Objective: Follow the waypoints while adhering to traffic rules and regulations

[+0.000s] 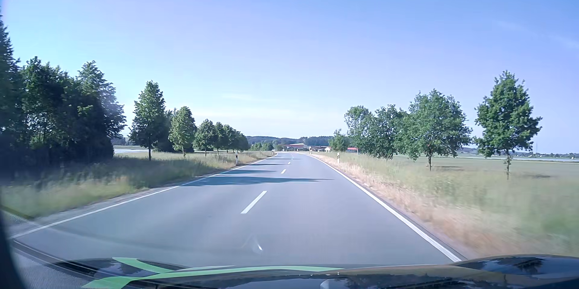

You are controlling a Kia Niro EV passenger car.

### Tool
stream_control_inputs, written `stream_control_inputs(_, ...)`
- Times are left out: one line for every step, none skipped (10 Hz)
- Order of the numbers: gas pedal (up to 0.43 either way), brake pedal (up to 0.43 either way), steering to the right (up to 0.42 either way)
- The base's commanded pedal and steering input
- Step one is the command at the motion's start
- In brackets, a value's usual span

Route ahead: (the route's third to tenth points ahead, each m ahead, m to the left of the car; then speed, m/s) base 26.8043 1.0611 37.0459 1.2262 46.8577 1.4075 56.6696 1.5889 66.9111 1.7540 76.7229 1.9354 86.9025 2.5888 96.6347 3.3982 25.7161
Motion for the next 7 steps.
stream_control_inputs(0.287,0.000,-0.007)
stream_control_inputs(0.287,0.000,-0.008)
stream_control_inputs(0.280,0.000,-0.008)
stream_control_inputs(0.240,0.000,-0.008)
stream_control_inputs(0.220,0.000,-0.008)
stream_control_inputs(0.209,0.000,-0.007)
stream_control_inputs(0.197,0.000,-0.008)
